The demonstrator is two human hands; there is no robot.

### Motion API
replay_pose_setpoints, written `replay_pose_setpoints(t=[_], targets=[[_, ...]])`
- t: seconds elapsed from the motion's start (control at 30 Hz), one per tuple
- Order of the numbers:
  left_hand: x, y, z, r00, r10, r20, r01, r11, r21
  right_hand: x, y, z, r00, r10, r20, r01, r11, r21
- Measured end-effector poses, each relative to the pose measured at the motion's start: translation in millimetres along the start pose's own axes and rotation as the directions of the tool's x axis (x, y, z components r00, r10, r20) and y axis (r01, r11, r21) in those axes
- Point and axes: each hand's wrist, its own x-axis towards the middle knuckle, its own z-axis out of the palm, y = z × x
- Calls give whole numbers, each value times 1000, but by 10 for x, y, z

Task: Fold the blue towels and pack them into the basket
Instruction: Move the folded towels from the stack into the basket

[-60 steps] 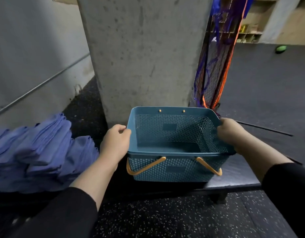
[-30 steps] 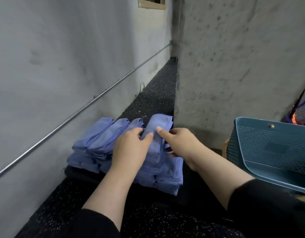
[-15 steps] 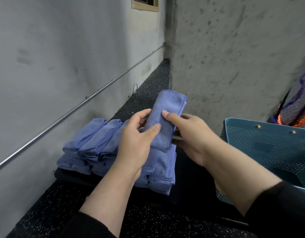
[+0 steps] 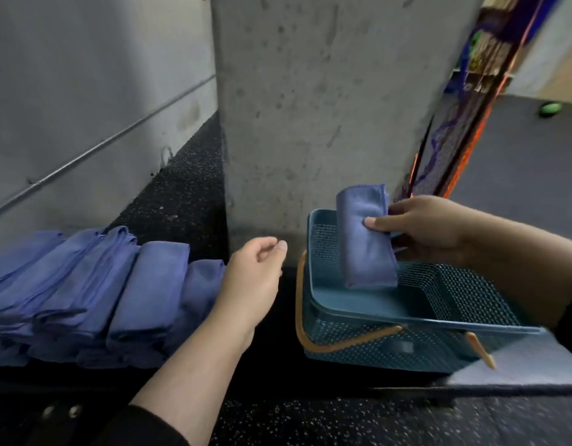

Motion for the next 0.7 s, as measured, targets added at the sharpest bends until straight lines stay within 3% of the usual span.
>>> replay_pose_setpoints(t=[0.07, 0.2, 0.43, 0.7], targets=[[30, -62, 125, 997, -48, 62, 43, 997, 69, 164, 233, -47, 995, 99, 10, -99, 995, -34], [71, -95, 291, 983, -19, 182, -25, 970, 240, 501, 543, 24, 970, 241, 46, -233, 964, -127], [205, -125, 292, 975, -48, 217, 6, 982, 190, 1005, 900, 275, 913, 388, 126, -363, 914, -180], [271, -130, 304, 980, -25, 197, -9, 985, 170, 1221, 1164, 478, 908, 382, 174, -342, 914, -220]])
